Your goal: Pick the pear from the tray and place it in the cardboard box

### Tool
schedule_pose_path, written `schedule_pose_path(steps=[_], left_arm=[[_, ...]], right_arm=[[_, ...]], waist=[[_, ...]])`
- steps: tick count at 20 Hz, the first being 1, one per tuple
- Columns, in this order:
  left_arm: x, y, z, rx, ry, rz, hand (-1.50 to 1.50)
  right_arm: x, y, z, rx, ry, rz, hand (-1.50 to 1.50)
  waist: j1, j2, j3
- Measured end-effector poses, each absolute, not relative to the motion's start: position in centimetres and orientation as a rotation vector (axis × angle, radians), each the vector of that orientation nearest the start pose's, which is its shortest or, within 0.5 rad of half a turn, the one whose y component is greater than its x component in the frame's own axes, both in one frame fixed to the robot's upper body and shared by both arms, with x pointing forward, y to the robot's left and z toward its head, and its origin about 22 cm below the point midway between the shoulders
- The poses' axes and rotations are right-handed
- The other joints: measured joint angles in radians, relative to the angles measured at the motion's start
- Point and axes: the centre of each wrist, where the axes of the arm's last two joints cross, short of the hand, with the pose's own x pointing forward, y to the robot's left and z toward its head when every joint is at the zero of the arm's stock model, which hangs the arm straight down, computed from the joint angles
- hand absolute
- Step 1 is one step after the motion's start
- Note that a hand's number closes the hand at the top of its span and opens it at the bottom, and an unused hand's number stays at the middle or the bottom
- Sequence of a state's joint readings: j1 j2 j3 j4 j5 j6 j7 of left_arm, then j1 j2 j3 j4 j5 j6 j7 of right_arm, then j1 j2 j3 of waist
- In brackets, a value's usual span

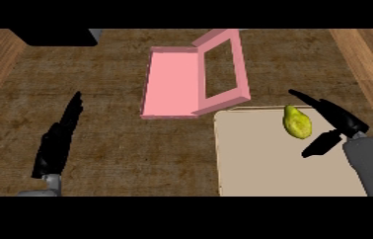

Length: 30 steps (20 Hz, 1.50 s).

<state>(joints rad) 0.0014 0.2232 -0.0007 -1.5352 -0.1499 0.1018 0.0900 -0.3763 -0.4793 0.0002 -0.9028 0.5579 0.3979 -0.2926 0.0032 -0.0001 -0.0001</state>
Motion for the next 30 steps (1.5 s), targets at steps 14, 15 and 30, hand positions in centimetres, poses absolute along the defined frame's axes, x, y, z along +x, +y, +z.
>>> schedule_pose_path(steps=[14,15,30], left_arm=[[24.1,28.1,1.1,0.382,-1.454,-0.203,0.00],[23.9,27.9,1.3,0.382,-1.454,-0.203,0.00],[22.9,29.8,0.8,0.416,-1.414,-0.176,0.00]], right_arm=[[32.5,-35.2,-1.6,-0.385,-1.247,1.055,1.50],[32.5,-35.3,-1.5,-0.415,-1.260,1.053,1.50],[31.3,-27.5,-3.5,-0.953,-1.005,0.765,1.50]], waist=[[0.002,-0.005,-0.006],[0.002,-0.004,-0.005],[-0.044,-0.039,-0.024]])
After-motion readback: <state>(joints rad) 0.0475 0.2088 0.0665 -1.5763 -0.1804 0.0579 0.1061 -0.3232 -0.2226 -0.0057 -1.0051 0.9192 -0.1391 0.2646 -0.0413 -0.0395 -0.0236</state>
